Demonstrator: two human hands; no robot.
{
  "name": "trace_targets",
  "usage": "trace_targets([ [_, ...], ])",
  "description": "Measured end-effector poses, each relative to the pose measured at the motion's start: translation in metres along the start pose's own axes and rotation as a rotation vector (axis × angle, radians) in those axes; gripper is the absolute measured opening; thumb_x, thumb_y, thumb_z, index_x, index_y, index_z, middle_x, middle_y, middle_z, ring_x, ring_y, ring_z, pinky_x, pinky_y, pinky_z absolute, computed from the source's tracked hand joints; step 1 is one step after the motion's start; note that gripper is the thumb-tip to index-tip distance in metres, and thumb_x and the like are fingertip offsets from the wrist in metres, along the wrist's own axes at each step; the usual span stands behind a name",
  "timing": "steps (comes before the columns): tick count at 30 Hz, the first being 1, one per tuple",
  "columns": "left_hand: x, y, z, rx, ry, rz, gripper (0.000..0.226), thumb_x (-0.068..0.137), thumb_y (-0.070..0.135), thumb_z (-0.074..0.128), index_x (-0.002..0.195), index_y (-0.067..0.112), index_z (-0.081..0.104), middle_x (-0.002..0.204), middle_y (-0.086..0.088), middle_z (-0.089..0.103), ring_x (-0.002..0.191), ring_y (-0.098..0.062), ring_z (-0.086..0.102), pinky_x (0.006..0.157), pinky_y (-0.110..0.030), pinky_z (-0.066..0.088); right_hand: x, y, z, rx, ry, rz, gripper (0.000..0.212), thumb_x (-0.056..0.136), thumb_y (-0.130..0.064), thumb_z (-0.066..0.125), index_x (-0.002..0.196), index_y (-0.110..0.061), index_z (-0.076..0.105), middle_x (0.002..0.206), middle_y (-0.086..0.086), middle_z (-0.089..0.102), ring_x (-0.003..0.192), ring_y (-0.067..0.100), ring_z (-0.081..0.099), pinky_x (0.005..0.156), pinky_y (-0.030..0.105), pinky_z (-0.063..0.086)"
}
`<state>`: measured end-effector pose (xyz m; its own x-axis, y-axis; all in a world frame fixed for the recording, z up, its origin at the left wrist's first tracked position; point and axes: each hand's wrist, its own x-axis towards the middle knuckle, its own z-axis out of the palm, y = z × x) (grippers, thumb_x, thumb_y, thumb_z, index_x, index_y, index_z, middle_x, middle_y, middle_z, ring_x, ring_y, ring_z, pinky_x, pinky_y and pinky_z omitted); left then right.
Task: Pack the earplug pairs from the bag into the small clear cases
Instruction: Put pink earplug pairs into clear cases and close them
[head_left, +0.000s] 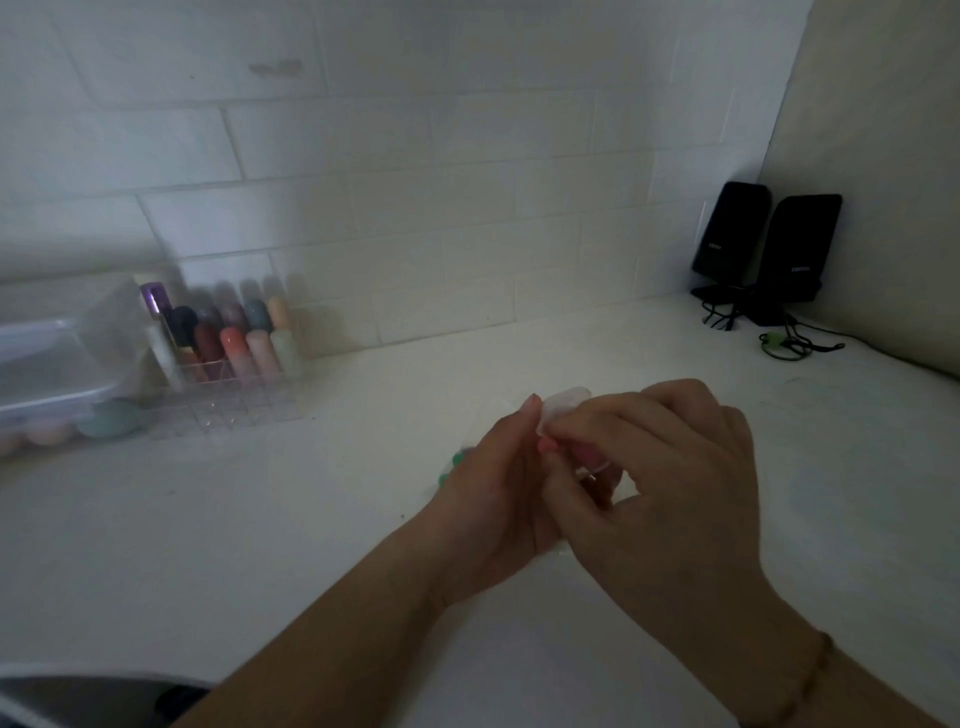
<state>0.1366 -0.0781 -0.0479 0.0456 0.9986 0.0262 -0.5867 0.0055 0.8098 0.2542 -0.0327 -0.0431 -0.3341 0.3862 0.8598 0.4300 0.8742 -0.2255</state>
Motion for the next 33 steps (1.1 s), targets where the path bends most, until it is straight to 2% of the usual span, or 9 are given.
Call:
trace_targets([
  [5,0.001,0.001,-0.003,0.040,-0.021,0.005,0.052,0.090,0.044,0.033,0.132,0.012,0.037,0.115,-0.020,0.036,0.098,-0.025,0.046,0.082,-0.033,0.041,-0.001,0.004,-0.002,0.143,-0.064,0.058,0.010,0.074,-0.024,0.066,0.082,-0.026,0.073,0.089,-0.015,0.068,0.088,0.020,0.058,0.076,0.043,0.044],
  [10,0.001,0.001,-0.007,0.090,-0.035,0.004,0.047,0.093,0.048,0.034,0.116,0.010,0.050,0.089,-0.009,0.057,0.086,-0.022,0.048,0.078,-0.038,0.037,0.000,0.009,-0.003,0.284,-0.121,0.093,0.013,0.079,-0.022,0.064,0.085,-0.024,0.075,0.092,-0.014,0.069,0.092,0.015,0.059,0.080,0.039,0.047],
  [13,0.002,0.000,-0.007,0.075,-0.057,0.003,0.053,0.085,0.050,0.042,0.120,0.010,0.041,0.090,-0.010,0.045,0.085,-0.023,0.042,0.075,-0.036,0.036,-0.001,0.010,-0.002,0.338,-0.160,0.100,0.018,0.081,-0.018,0.062,0.087,-0.024,0.078,0.095,-0.013,0.070,0.093,0.013,0.060,0.084,0.031,0.047],
  [16,0.003,0.000,-0.009,0.060,-0.085,0.005,0.051,0.083,0.049,0.044,0.119,0.016,0.030,0.079,-0.005,0.037,0.080,-0.023,0.039,0.069,-0.031,0.039,-0.002,0.009,-0.002,0.360,-0.197,0.086,0.027,0.082,-0.022,0.051,0.086,-0.025,0.078,0.098,-0.014,0.070,0.093,0.012,0.059,0.082,0.031,0.048],
  [19,0.003,0.000,-0.009,0.068,-0.069,-0.014,0.049,0.085,0.049,0.043,0.117,0.012,0.039,0.080,-0.006,0.041,0.080,-0.023,0.040,0.071,-0.032,0.037,-0.001,0.010,-0.005,0.360,-0.208,0.075,0.025,0.084,-0.018,0.054,0.092,-0.023,0.077,0.098,-0.012,0.069,0.092,0.012,0.061,0.081,0.032,0.049],
  [24,0.003,0.000,-0.012,0.050,-0.068,-0.012,0.047,0.090,0.048,0.036,0.116,0.012,0.052,0.083,-0.006,0.058,0.072,-0.021,0.051,0.066,-0.030,0.043,0.001,0.012,-0.009,0.295,-0.181,0.081,0.029,0.080,-0.013,0.065,0.106,-0.026,0.069,0.094,-0.031,0.058,0.089,-0.009,0.051,0.081,0.007,0.038],
  [26,0.003,0.000,-0.013,0.043,-0.089,-0.002,0.046,0.091,0.047,0.035,0.116,0.011,0.052,0.081,-0.004,0.061,0.067,-0.017,0.055,0.063,-0.028,0.044,0.001,0.013,-0.010,0.284,-0.181,0.091,0.029,0.078,-0.014,0.066,0.105,-0.026,0.069,0.091,-0.030,0.057,0.086,-0.009,0.051,0.079,0.005,0.036],
  [30,0.004,-0.001,-0.012,0.030,-0.087,0.010,0.046,0.089,0.043,0.040,0.117,0.008,0.049,0.082,-0.008,0.052,0.066,-0.018,0.050,0.060,-0.029,0.040,0.002,0.016,-0.012,0.259,-0.184,0.120,0.025,0.079,-0.015,0.060,0.097,-0.029,0.068,0.088,-0.024,0.062,0.081,0.003,0.055,0.076,0.015,0.040],
  [33,0.003,0.000,-0.012,0.031,-0.091,0.041,0.037,0.085,0.032,0.041,0.110,0.008,0.053,0.076,-0.012,0.048,0.063,-0.020,0.045,0.060,-0.031,0.034,0.002,0.018,-0.014,0.279,-0.153,0.174,0.025,0.077,-0.012,0.057,0.093,-0.028,0.068,0.086,-0.021,0.063,0.079,0.006,0.057,0.072,0.009,0.038],
])
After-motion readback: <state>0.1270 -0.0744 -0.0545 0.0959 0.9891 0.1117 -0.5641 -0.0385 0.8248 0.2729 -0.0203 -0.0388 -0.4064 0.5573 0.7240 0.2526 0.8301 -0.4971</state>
